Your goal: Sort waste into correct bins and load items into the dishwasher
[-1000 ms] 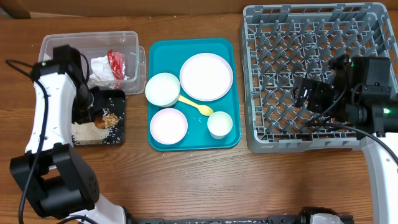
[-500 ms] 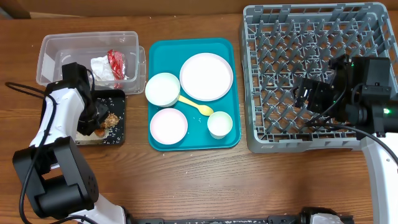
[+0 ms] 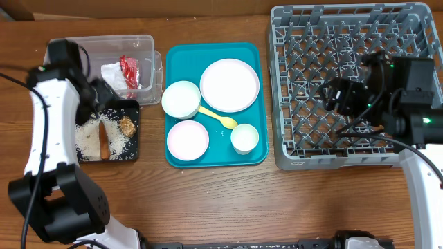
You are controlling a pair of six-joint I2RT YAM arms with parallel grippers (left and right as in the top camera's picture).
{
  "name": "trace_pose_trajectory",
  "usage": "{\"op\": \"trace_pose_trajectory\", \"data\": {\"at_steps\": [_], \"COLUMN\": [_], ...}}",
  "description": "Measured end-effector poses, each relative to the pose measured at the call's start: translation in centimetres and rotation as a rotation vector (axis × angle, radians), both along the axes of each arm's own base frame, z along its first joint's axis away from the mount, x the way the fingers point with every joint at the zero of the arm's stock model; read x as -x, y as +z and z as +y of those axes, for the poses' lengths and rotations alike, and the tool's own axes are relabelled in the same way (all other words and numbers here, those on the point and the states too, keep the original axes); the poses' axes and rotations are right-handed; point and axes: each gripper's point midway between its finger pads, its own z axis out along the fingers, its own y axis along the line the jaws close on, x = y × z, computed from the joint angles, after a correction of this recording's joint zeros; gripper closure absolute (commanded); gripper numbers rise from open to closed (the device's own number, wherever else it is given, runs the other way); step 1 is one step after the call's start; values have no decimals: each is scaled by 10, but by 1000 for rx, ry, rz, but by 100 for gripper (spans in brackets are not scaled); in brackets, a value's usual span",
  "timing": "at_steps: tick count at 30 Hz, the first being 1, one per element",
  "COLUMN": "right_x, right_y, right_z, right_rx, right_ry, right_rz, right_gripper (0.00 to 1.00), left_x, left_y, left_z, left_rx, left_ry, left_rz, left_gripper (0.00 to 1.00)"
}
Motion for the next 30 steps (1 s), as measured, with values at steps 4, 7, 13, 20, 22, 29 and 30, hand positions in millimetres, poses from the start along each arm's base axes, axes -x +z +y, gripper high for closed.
{"op": "trace_pose_trajectory", "data": {"at_steps": [4,7,13,20,22,29,30], "right_x": [-14,-15,-5,15,17,21,22], "right_y": [23,33,-24,-111,-130,-184,-190], "right_z": [53,110,231,279,283,284,285], "right_rx": [-66,-119,-133,-33,-7,55,57], "right_ry": [101,191,338,392,393,378,376], "right_rz": [-111,-154,-38,141,177,285,296], "right_gripper": [14,14,16,22,25,38,39], "left_x": [-22,-33,-42,-41,-41,-41,-41], "left_y": [67,108,136,136,136,136,136], "left_z": [-2,-3,-3,-4,-4,-4,-4], "left_rx": [-22,-51,-77,-77,-76,-75,-74], "left_ry": [-95,-139,-171,-177,-177,-178,-178], "left_rz": [-133,-228,-310,-306,-307,-306,-306], "left_gripper": [10,0,0,0,0,0,0]}}
